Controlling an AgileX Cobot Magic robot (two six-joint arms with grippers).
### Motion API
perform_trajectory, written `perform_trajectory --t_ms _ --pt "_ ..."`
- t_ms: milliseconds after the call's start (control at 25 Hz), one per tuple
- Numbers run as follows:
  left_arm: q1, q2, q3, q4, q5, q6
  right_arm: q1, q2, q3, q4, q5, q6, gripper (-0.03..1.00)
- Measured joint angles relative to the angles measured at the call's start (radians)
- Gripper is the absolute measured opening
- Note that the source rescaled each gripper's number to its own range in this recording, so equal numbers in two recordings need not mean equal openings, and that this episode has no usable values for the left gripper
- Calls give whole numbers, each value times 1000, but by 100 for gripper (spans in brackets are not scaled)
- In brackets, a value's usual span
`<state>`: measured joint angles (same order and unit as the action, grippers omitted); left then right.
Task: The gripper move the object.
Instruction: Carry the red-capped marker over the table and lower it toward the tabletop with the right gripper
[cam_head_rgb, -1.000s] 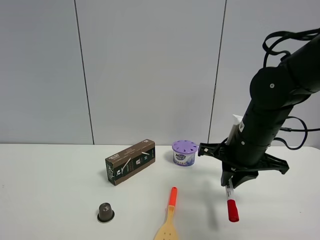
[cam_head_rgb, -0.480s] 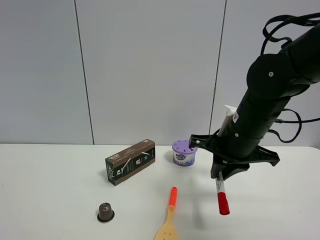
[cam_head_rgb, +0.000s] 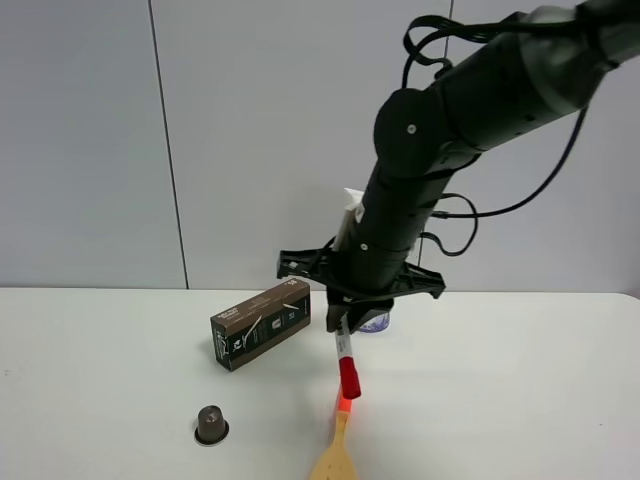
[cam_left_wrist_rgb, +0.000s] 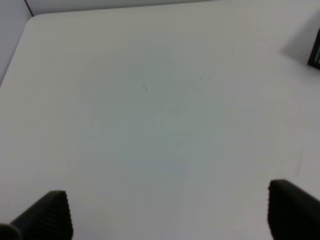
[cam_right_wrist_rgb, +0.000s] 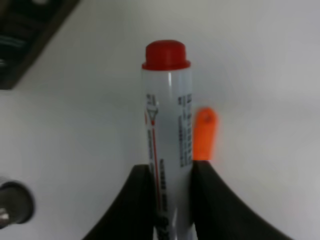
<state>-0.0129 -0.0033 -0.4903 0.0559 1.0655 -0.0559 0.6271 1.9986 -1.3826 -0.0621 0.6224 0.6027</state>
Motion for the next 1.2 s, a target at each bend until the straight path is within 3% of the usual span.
perform_trajectory --t_ms 360,640,1200 --pt "0 0 0 1 0 0 70 112 -163 36 64 -24 0" --pt "0 0 0 1 0 0 73 151 -167 49 99 -24 0" --pt "0 0 0 1 0 0 78 213 -168 53 67 -23 0"
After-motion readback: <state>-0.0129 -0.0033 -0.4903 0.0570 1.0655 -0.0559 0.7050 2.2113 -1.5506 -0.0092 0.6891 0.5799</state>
